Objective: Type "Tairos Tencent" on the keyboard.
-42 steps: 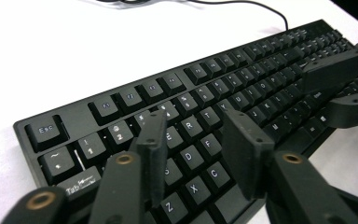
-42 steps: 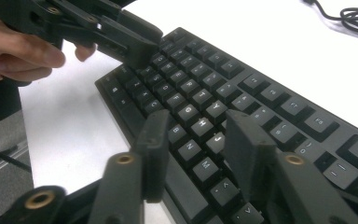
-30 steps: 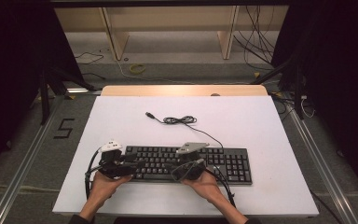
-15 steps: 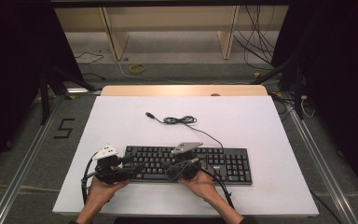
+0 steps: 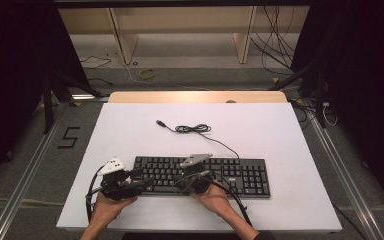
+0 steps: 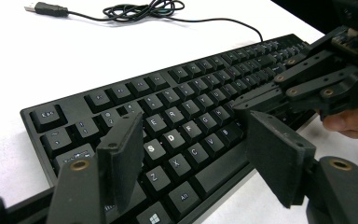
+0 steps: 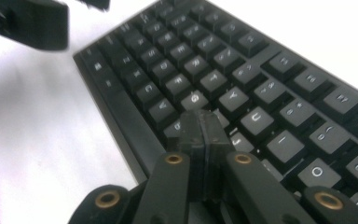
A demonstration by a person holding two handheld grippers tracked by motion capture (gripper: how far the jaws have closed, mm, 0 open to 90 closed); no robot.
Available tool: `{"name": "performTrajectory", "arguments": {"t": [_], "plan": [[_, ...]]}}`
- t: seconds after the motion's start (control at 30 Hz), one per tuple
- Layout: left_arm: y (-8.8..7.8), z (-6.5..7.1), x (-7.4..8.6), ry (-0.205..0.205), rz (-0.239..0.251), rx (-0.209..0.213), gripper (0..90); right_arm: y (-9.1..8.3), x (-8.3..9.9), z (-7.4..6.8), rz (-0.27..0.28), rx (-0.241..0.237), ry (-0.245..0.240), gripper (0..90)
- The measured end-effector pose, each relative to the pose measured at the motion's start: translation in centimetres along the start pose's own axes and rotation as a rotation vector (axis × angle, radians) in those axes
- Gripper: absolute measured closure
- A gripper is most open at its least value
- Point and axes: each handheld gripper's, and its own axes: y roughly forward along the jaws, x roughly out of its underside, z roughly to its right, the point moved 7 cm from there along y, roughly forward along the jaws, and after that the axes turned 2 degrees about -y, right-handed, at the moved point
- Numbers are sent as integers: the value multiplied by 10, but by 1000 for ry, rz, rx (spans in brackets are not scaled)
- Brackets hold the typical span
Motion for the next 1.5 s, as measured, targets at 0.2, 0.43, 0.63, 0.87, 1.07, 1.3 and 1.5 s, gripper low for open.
{"name": "performTrajectory", "arguments": {"t": [0.2,0.43,0.63,0.87,1.07,1.3,1.5], "plan": [[0,0,1,-4,0,-3,361,3,3,-1,-20,17,-11,900],[2,0,2,1,-9,-3,361,2,3,-1,-14,14,7,900],[3,-1,2,2,-12,-4,364,-9,-1,7,43,1,47,812],[5,1,2,5,-15,-6,404,-27,-2,17,98,-4,82,590],[10,3,1,11,-35,0,510,-42,-3,24,145,5,89,427],[19,6,3,34,-70,8,636,-53,1,27,171,12,92,373],[26,8,5,59,-112,10,744,-62,6,26,188,11,89,344]]}}
